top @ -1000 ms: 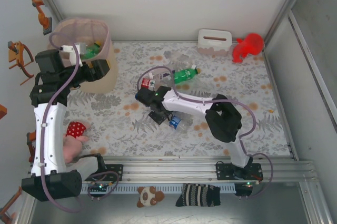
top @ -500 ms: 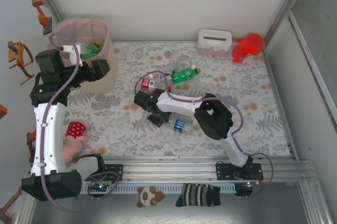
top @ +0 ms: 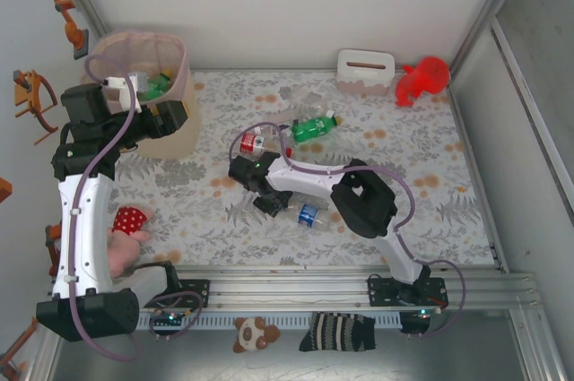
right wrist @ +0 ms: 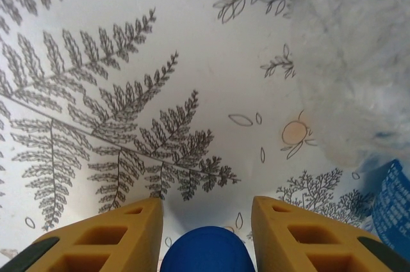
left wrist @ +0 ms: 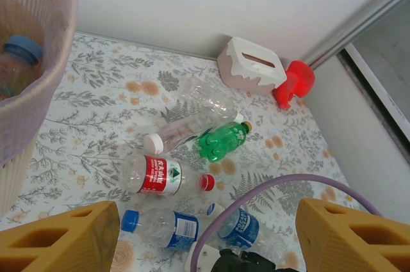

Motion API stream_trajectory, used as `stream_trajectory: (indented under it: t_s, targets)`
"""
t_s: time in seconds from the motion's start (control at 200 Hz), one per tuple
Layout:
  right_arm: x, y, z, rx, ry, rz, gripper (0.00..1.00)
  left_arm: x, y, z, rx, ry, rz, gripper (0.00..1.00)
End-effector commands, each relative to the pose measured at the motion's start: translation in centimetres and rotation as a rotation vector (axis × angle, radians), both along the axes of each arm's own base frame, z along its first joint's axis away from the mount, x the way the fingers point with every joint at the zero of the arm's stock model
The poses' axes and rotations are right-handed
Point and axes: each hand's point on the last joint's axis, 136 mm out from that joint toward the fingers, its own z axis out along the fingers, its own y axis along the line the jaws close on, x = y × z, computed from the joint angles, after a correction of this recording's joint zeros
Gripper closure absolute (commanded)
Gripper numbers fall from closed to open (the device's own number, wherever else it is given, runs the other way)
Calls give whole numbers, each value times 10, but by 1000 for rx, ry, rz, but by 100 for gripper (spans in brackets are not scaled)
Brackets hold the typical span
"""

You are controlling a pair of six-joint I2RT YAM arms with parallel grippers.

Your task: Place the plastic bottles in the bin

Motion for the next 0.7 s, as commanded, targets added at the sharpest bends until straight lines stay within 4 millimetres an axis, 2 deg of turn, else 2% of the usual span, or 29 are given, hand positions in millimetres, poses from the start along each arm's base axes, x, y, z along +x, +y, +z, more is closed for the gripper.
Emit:
stream_trajectory:
  t_s: [0.0,0.205,0.371,0.496,0.696]
  targets:
    - [-8,-8,2,-60,19,29,60,0,-6,14,-18,-39,-23,28]
    - [-9,-7,5,-61,14,31,64,1,-7,14,-18,-39,-27,28]
    - [-6,-7,14,-54,-14,31,73,1,-8,14,-18,-39,-29,28]
    - [-3,-2,35,-3,-44,28,75,0,-9,15,-18,-41,-36,28]
    - [5,9,86,154,-113,-7,76,-3,-19,18,-15,-68,-79,28]
